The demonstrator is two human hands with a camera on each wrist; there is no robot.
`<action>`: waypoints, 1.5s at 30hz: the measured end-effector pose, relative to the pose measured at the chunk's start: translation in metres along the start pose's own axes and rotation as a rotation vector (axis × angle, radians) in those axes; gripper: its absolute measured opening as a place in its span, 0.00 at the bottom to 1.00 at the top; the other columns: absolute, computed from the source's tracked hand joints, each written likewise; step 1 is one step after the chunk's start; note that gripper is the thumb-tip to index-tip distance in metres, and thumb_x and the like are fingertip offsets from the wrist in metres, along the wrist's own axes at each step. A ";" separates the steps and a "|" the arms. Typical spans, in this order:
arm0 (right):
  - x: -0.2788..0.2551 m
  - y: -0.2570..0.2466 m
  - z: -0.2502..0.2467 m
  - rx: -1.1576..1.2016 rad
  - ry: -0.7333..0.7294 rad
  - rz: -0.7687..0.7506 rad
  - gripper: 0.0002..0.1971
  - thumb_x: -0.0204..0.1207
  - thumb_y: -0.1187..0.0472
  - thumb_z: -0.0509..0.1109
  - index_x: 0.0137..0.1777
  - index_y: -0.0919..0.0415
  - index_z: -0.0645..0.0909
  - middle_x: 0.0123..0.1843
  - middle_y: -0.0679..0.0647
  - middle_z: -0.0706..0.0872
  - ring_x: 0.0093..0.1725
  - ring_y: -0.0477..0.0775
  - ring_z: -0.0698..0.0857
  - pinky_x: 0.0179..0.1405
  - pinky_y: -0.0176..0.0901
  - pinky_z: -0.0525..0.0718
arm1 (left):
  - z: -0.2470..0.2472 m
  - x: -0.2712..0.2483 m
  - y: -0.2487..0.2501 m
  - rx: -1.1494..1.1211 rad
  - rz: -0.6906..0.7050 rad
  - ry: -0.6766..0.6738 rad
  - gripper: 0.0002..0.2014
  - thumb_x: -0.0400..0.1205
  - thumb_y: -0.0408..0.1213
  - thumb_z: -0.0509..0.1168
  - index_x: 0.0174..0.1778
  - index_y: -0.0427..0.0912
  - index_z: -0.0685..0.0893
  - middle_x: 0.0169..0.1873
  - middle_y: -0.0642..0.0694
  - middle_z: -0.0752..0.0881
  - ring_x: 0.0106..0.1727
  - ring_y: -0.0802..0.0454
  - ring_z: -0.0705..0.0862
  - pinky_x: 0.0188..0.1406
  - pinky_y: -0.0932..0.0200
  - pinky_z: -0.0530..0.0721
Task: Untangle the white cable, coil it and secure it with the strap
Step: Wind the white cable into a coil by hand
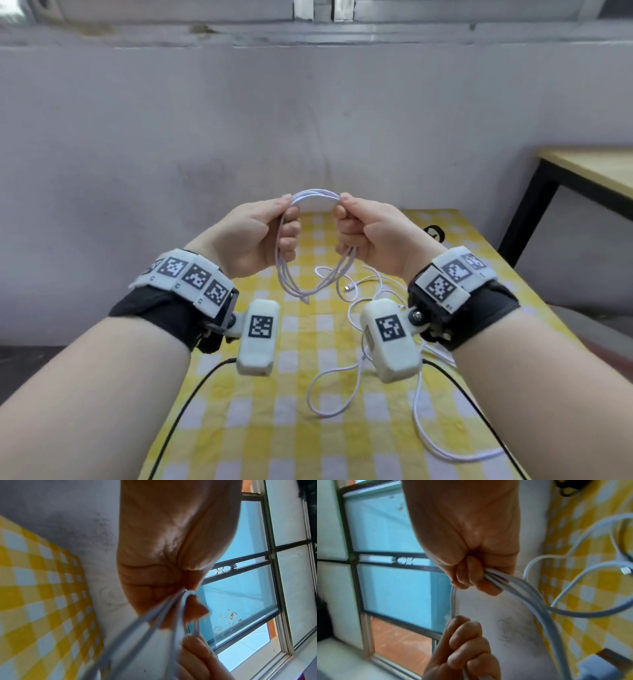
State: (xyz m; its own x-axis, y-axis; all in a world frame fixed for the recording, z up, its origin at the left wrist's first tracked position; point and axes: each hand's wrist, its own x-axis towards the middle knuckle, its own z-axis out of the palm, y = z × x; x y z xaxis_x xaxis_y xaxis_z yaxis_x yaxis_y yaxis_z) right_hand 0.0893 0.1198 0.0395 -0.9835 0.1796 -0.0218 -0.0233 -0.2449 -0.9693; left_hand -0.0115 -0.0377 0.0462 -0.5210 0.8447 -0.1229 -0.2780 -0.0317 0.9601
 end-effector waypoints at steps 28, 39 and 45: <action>-0.001 0.009 0.014 -0.769 0.063 0.013 0.17 0.87 0.53 0.53 0.36 0.56 0.69 0.34 0.54 0.82 0.26 0.48 0.78 0.20 0.33 0.70 | -0.016 -0.007 0.018 -0.227 0.031 0.322 0.21 0.86 0.48 0.55 0.27 0.45 0.67 0.15 0.53 0.61 0.13 0.58 0.59 0.15 0.69 0.67; -0.005 0.012 0.020 -0.522 0.092 0.113 0.17 0.87 0.50 0.52 0.39 0.57 0.70 0.20 0.55 0.81 0.17 0.48 0.72 0.21 0.37 0.66 | -0.009 -0.005 0.008 -0.539 0.116 0.115 0.18 0.85 0.48 0.55 0.43 0.37 0.81 0.29 0.45 0.86 0.34 0.50 0.88 0.49 0.53 0.88; -0.002 0.010 0.020 -0.276 0.218 0.125 0.19 0.87 0.52 0.51 0.45 0.60 0.79 0.23 0.54 0.78 0.17 0.45 0.70 0.14 0.31 0.63 | 0.006 -0.012 -0.011 -0.143 -0.027 -0.102 0.17 0.77 0.49 0.62 0.52 0.41 0.83 0.52 0.43 0.87 0.56 0.47 0.85 0.62 0.49 0.80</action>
State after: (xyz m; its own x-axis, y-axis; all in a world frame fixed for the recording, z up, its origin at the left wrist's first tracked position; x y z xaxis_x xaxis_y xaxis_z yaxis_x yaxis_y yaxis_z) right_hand 0.0873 0.0980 0.0345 -0.9138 0.3701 -0.1672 0.1732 -0.0174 -0.9847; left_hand 0.0024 -0.0440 0.0387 -0.4290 0.8959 -0.1153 -0.4069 -0.0777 0.9102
